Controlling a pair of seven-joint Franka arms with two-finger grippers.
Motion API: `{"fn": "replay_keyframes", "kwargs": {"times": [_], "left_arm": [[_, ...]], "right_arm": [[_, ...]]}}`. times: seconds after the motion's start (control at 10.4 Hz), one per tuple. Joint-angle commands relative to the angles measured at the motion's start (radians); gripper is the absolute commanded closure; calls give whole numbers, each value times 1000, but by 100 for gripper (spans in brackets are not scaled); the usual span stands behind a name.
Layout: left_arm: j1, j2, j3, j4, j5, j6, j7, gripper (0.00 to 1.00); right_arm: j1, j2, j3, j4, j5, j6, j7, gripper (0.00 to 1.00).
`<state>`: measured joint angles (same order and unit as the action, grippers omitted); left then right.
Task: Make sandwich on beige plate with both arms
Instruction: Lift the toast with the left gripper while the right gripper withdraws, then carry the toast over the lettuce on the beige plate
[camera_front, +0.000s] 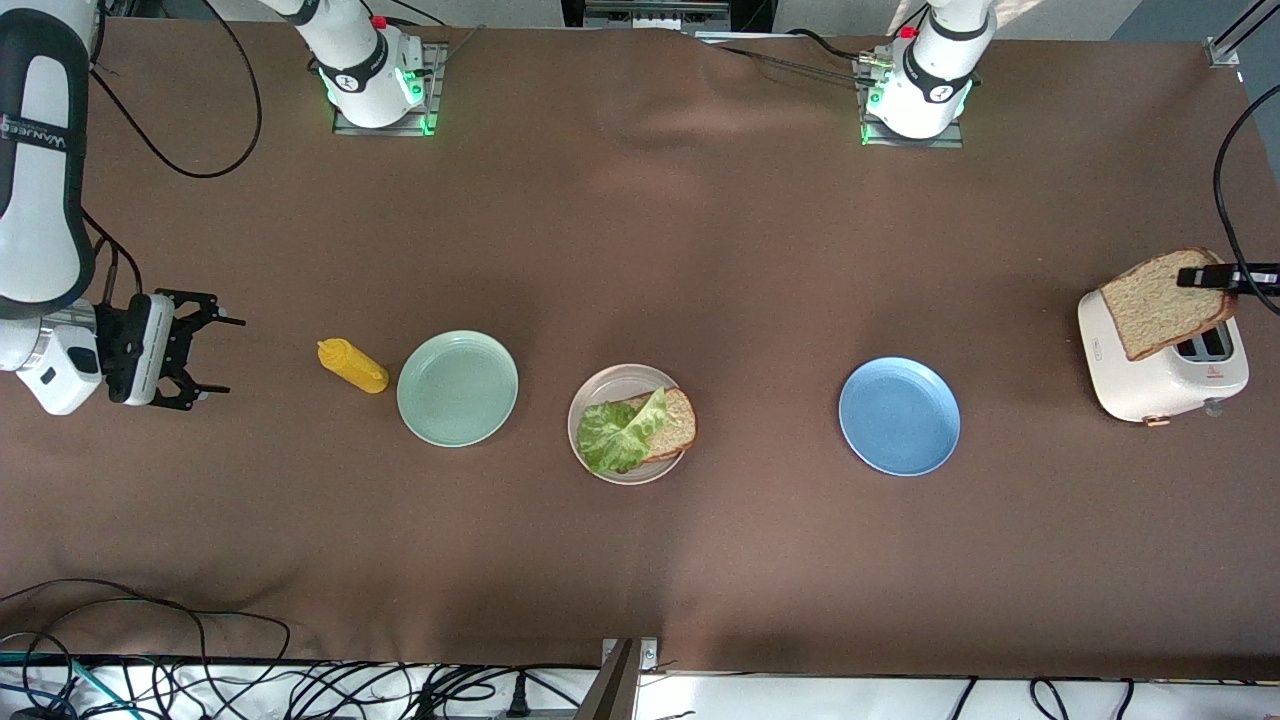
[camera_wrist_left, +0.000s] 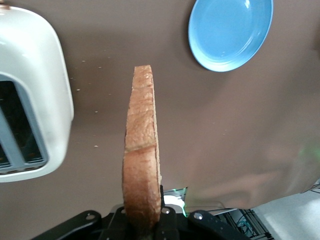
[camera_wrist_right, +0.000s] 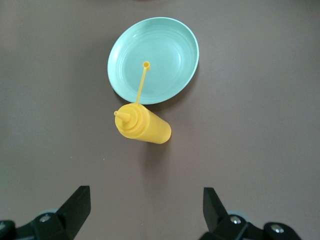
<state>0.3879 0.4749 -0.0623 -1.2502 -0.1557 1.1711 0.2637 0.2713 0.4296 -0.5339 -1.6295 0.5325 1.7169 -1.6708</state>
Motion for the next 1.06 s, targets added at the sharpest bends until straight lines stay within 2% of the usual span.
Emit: {"fn": "replay_keyframes", "kwargs": {"times": [0.0,0.1,0.29,0.58,0.67,0.77,0.96], "left_arm": [[-40,2,-48,5,-118,-13,-197,100],[-64,2,-59,5,-143,2,-236,100],[-159,8,-62,-1,-156,76,-329,100],[-262,30,-62,-50,-281,220,-463,100],[-279,30,-62,-90,-318,292,-472,100],[-306,36,-62,-118,-353,350,-474,100],[-381,66,-62,-121,-410,454,-477,100]], "right_arm": [[-1,-109,60,-33,-132,30,252,0],[-1,-133,84,-33,-205,38,366,0],[-1,-176,103,-62,-299,42,538,0],[-7,-260,138,-134,-412,64,773,0],[-18,-302,168,-176,-437,88,884,0],[-23,-333,173,-205,-456,90,999,0],[-30,-360,199,-213,-483,86,1117,0]]}}
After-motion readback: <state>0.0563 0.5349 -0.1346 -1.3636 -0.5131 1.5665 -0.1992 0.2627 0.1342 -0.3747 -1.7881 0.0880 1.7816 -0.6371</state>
